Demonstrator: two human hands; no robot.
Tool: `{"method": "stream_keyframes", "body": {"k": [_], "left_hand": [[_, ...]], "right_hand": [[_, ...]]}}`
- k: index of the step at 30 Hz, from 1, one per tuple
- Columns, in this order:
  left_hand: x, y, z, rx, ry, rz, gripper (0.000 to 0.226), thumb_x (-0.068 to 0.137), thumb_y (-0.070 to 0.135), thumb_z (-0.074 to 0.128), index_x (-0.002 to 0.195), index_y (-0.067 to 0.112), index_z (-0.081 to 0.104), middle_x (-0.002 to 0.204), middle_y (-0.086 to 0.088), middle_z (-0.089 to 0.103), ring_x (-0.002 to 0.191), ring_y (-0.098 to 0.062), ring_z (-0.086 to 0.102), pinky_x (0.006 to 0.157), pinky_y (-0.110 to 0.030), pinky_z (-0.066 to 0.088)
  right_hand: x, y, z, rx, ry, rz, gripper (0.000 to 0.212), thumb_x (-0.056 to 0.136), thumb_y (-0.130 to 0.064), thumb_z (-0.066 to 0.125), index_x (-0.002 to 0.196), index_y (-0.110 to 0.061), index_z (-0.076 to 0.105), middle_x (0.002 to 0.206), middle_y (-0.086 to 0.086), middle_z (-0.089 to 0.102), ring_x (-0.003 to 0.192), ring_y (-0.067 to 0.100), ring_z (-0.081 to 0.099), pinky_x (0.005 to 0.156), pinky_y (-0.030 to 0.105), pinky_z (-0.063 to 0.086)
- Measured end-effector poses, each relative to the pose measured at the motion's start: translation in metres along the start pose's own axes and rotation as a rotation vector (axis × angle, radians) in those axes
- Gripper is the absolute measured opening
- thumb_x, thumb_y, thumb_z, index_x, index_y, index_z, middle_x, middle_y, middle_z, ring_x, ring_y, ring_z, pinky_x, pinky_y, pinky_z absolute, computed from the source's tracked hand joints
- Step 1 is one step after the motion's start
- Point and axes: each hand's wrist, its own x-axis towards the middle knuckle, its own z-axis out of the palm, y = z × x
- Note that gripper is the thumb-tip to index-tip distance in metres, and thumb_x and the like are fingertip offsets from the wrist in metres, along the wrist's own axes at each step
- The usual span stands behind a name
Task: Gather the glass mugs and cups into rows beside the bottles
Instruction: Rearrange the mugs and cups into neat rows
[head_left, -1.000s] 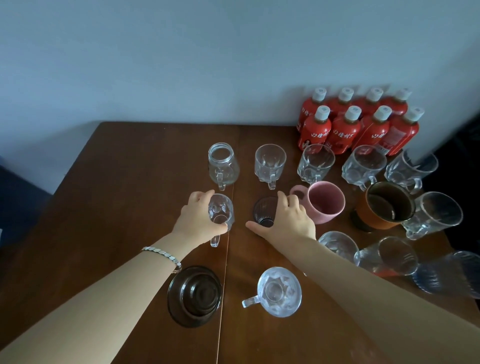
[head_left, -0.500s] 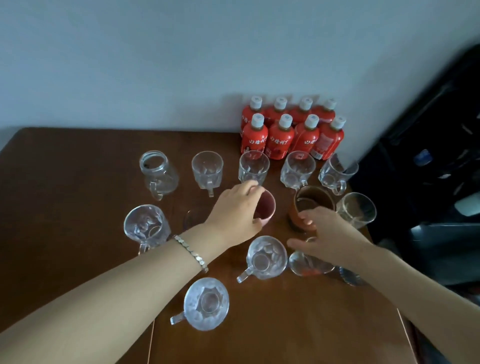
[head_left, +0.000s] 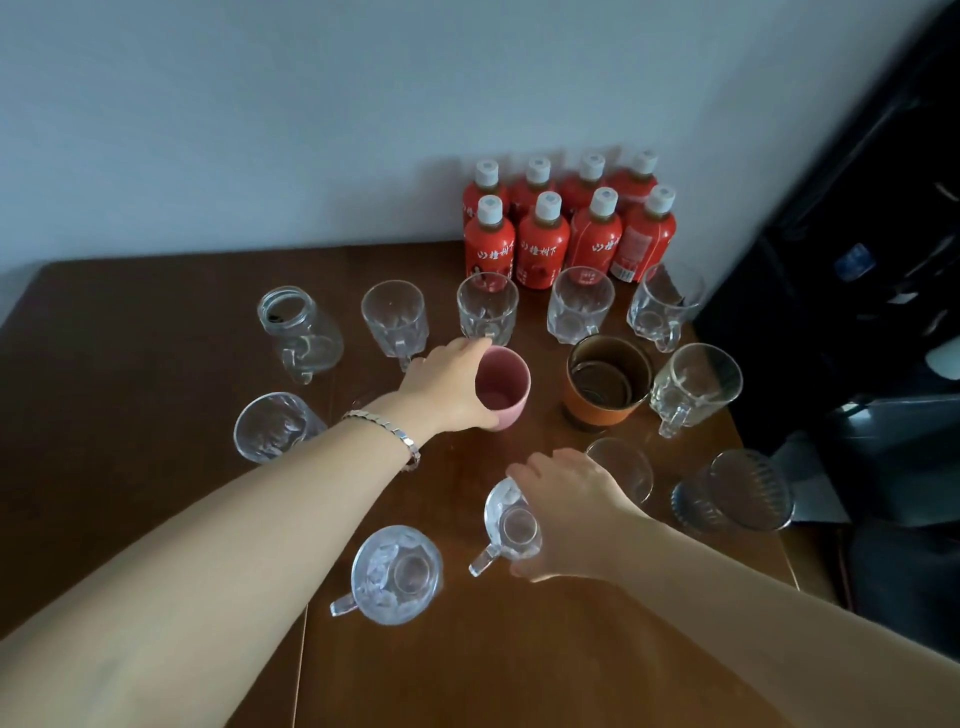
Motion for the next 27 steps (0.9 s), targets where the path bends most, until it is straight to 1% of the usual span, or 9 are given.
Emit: {"method": "stream_keyframes", "body": {"k": [2, 7, 8, 11, 12, 15, 18, 21, 27], "left_hand": [[-0.002, 0.002, 0.002, -0.005, 0.020, -0.014, 0.080, 0.063, 0.047, 0.080, 0.132, 0.025, 0.045, 0.133, 0.001, 0.054, 0.119, -0.025, 0.054, 0.098, -0.048, 0.046], [-0.007, 0.011, 0.008, 0.083, 0.029, -0.069, 0.085, 0.067, 0.060, 0.071, 0.138, 0.027, 0.038, 0.133, -0.005, 0.049, 0.120, -0.028, 0.052, 0.101, -0.044, 0.043], [-0.009, 0.014, 0.009, 0.100, 0.021, -0.085, 0.086, 0.069, 0.062, 0.068, 0.140, 0.028, 0.035, 0.133, -0.007, 0.047, 0.120, -0.029, 0.051, 0.101, -0.043, 0.041], [-0.010, 0.020, 0.013, 0.156, -0.013, -0.168, 0.089, 0.072, 0.068, 0.061, 0.144, 0.031, 0.026, 0.137, -0.010, 0.039, 0.122, -0.033, 0.050, 0.103, -0.043, 0.037], [-0.010, 0.022, 0.015, 0.170, -0.025, -0.199, 0.089, 0.073, 0.071, 0.057, 0.145, 0.031, 0.024, 0.139, -0.011, 0.035, 0.123, -0.034, 0.050, 0.105, -0.044, 0.036], [-0.011, 0.024, 0.014, 0.124, -0.073, -0.278, 0.090, 0.074, 0.073, 0.054, 0.147, 0.032, 0.020, 0.141, -0.013, 0.031, 0.119, -0.035, 0.053, 0.104, -0.045, 0.038], [-0.011, 0.023, 0.007, 0.127, -0.154, -0.236, 0.095, 0.073, 0.059, 0.066, 0.148, 0.032, 0.014, 0.142, -0.011, 0.028, 0.119, -0.034, 0.052, 0.102, -0.043, 0.039], [-0.010, 0.016, 0.000, 0.089, -0.210, -0.203, 0.092, 0.071, 0.042, 0.073, 0.145, 0.031, 0.020, 0.136, -0.009, 0.035, 0.113, -0.032, 0.055, 0.098, -0.040, 0.045], [-0.001, 0.020, 0.014, -0.151, -0.047, -0.322, 0.084, 0.063, 0.055, 0.076, 0.129, 0.021, 0.039, 0.121, -0.007, 0.057, 0.104, -0.028, 0.063, 0.088, -0.043, 0.055]], "right_hand": [[-0.007, -0.001, 0.006, -0.008, -0.029, -0.023, 0.068, 0.073, -0.061, 0.065, 0.121, -0.015, 0.050, 0.114, -0.001, 0.057, 0.105, 0.019, 0.054, 0.106, 0.032, 0.036], [-0.017, 0.002, 0.000, 0.063, -0.071, -0.028, 0.084, 0.076, -0.069, 0.058, 0.138, -0.015, 0.041, 0.133, -0.001, 0.052, 0.127, 0.019, 0.046, 0.119, 0.033, 0.013], [-0.017, 0.006, -0.005, 0.145, -0.019, 0.003, 0.078, 0.079, -0.065, 0.058, 0.138, -0.015, 0.044, 0.133, 0.001, 0.052, 0.128, 0.020, 0.046, 0.117, 0.033, 0.017], [-0.005, 0.031, -0.017, 0.304, 0.421, 0.134, 0.050, 0.082, -0.040, 0.068, 0.122, -0.009, 0.061, 0.122, 0.011, 0.059, 0.114, 0.032, 0.056, 0.102, 0.046, 0.044], [0.000, 0.042, -0.022, 0.314, 0.468, 0.225, 0.051, 0.083, -0.036, 0.068, 0.125, -0.010, 0.058, 0.127, 0.012, 0.054, 0.118, 0.032, 0.052, 0.102, 0.047, 0.044], [0.019, 0.069, -0.035, 0.302, 0.289, 0.482, 0.081, 0.080, -0.046, 0.068, 0.145, -0.019, 0.028, 0.146, 0.011, 0.027, 0.136, 0.032, 0.028, 0.110, 0.045, 0.032], [0.036, 0.088, -0.042, 0.350, 0.135, 0.570, 0.102, 0.074, -0.052, 0.073, 0.150, -0.025, 0.012, 0.150, 0.014, 0.020, 0.138, 0.037, 0.026, 0.108, 0.049, 0.036], [0.042, 0.096, -0.043, 0.411, 0.030, 0.573, 0.103, 0.072, -0.053, 0.074, 0.151, -0.025, 0.013, 0.148, 0.013, 0.027, 0.135, 0.037, 0.035, 0.103, 0.048, 0.043], [0.031, 0.095, -0.035, 0.334, 0.024, 0.536, 0.100, 0.068, -0.060, 0.072, 0.146, -0.021, 0.023, 0.140, 0.009, 0.035, 0.128, 0.034, 0.044, 0.098, 0.044, 0.047]]}}
